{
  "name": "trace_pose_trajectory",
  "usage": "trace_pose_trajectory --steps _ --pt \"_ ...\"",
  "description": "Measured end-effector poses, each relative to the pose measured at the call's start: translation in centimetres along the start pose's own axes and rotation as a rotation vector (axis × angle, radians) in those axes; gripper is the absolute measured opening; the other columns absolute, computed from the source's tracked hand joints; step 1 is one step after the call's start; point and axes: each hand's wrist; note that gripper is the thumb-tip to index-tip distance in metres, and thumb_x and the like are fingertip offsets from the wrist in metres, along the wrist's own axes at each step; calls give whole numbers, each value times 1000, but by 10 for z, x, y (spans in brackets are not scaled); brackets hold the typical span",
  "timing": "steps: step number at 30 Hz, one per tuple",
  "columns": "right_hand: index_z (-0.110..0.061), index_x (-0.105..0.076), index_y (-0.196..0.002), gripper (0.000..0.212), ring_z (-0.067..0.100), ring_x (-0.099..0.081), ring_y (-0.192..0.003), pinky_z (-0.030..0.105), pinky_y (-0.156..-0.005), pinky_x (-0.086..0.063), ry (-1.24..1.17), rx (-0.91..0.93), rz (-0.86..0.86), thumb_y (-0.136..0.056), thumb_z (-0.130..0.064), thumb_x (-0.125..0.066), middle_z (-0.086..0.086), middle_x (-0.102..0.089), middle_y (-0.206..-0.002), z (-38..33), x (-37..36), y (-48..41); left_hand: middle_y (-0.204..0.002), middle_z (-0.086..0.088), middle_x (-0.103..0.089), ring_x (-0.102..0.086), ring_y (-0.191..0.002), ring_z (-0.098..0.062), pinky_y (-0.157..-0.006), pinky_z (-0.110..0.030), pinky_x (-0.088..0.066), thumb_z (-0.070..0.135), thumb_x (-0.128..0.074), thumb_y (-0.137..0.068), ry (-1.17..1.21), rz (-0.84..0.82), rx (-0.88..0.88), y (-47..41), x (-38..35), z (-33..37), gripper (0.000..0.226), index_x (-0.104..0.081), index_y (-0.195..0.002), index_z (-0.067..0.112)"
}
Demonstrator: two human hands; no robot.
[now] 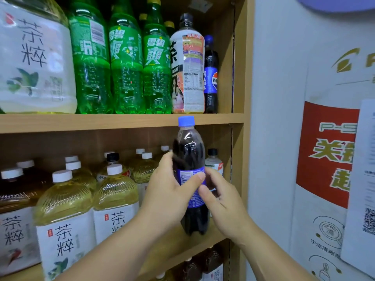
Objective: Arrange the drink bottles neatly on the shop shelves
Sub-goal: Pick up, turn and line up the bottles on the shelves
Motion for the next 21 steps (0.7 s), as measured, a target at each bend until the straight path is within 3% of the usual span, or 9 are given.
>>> trace_pose_trajectory --steps 4,8,12,15,17,21 --pt "-32 -54 -136 46 9 -66 -111 37 -92 -56 -3 39 44 -92 -42 -67 -18 -68 -121 -21 8 2 -98 19 -72 -69 -89 3 -74 -21 -55 28 -80 -84 -3 3 -90 -4 1 31 32 -59 -108 35" --pt "-38 -52 -134 53 7 -67 -109 39 -90 -58 31 57 76 -87 -46 -74 -18 -68 -120 -34 17 -2 -100 16 -73 -70 -89 2 -79 -32 -60 35 -81 -82 -15 0 -95 -8 0 52 38 -59 -114 33" --pt "-42 -54 -129 45 9 -68 -105 44 -87 -58 25 87 140 -88 -50 -69 -19 -70 -115 -44 28 -8 -102 17 -72 -69 -89 1 -79 -29 -58 45 -77 -83 -56 -17 -151 -15 0 69 39 -60 -117 37" --pt "-38 -59 -122 39 8 -69 -94 37 -83 -57 -11 110 249 -85 -40 -68 -13 -73 -105 -53 40 -19 -104 11 -69 -66 -80 -3 -78 -32 -56 48 -71 -90 -113 30 -199 -33 6 78 44 -57 -129 32" --pt "-34 -61 -120 36 7 -68 -91 29 -80 -56 -22 113 323 -84 -40 -68 -10 -72 -103 -58 49 -34 -111 9 -65 -65 -89 -9 -84 -37 -55 50 -68 -90 -184 103 -217 -49 11 82 50 -55 -134 28" --pt "-31 -62 -122 33 0 -67 -96 27 -83 -54 -3 120 413 -91 -37 -72 -15 -72 -108 -70 72 -80 -116 6 -58 -60 -106 -18 -93 -36 -48 41 -70 -90 -346 182 -262 -73 18 93 45 -57 -130 25"
Point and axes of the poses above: each hand's wrist, its own y-axis away from the middle knuckle, its own x-axis out of the back of the hand, z = x × y
